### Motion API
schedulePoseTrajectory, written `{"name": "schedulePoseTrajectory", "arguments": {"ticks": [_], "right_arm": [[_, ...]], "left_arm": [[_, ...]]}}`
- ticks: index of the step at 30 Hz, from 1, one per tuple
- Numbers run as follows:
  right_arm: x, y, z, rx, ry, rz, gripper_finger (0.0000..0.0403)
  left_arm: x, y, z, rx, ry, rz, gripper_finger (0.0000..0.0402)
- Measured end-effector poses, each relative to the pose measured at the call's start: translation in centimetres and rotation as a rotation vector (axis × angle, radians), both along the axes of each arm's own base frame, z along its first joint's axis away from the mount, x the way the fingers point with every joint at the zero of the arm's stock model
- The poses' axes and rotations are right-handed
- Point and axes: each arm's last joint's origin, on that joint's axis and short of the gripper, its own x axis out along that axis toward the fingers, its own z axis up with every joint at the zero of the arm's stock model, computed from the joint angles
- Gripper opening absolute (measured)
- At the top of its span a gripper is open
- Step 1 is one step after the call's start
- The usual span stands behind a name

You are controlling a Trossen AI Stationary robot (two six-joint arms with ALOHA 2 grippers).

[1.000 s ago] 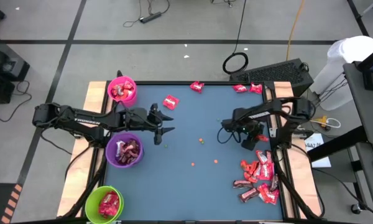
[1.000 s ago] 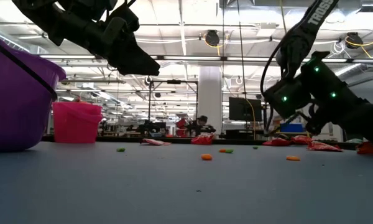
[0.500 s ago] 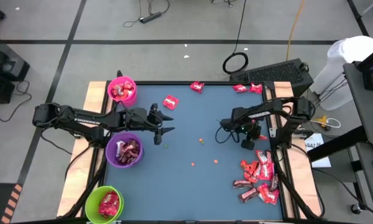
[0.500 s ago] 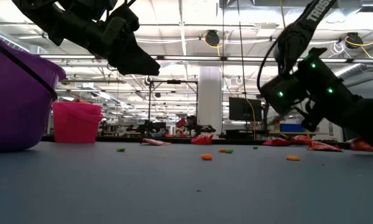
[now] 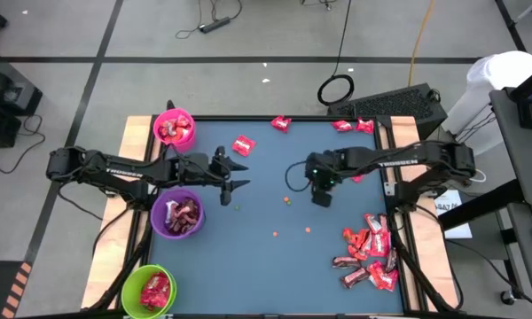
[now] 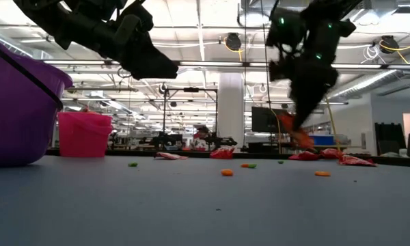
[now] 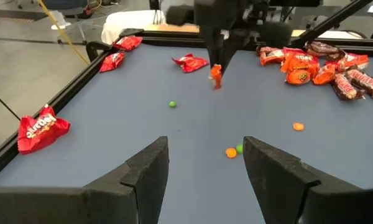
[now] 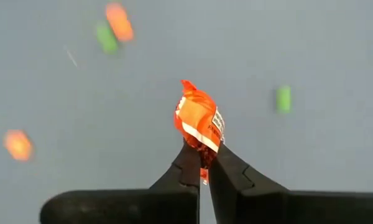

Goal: Organize candy in baskets
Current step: Put the orange chocolate into the pink bucket

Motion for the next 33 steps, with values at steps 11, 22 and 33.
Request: {"name": "schedulePoseTrajectory", "arguments": {"ticks": [11, 22, 33], "right_arm": [[4.4, 0.1, 2.2, -0.145, -0.48, 0.16, 0.0006], [6.7, 1.0, 4.6, -0.157, -0.825, 0.24, 0.0006], [8.5, 2.0, 4.1, -0.169, -0.96, 0.266, 0.0006]], "left_arm": [[0.8, -0.4, -0.9, -0.003, 0.014, -0.021, 0.0212], [2.2, -0.7, -1.6, 0.003, -0.06, -0.034, 0.0212], [2.8, -0.8, -1.2, 0.007, -0.11, -0.042, 0.0212]]}}
